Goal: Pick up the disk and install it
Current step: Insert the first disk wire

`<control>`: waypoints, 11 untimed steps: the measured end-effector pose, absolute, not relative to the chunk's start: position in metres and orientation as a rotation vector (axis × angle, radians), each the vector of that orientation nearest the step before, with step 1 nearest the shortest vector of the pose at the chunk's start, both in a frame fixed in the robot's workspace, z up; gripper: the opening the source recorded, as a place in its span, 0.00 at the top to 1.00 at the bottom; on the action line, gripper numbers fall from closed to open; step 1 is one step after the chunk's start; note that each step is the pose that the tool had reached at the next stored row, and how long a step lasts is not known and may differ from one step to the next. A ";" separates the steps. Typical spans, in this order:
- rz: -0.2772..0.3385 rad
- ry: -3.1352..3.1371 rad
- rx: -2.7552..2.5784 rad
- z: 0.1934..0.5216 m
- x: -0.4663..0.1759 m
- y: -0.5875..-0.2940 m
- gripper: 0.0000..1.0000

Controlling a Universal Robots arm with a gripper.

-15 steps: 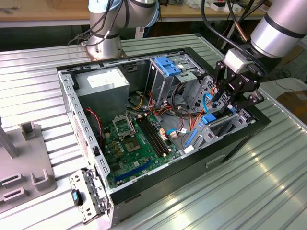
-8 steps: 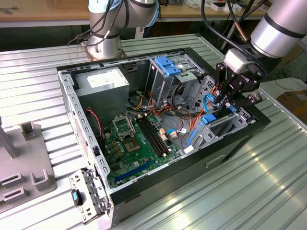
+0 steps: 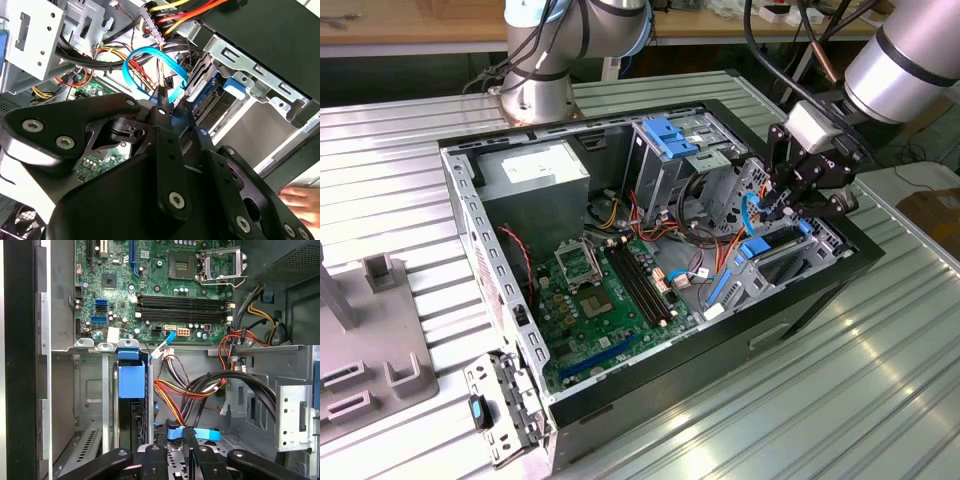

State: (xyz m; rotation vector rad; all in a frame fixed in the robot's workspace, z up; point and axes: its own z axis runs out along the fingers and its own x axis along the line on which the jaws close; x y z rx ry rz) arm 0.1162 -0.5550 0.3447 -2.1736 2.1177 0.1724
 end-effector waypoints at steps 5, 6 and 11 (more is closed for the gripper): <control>0.173 2.118 -2.174 0.345 0.116 -0.555 0.84; 0.173 2.118 -2.174 0.345 0.116 -0.555 0.84; 0.173 2.118 -2.173 0.345 0.116 -0.555 0.84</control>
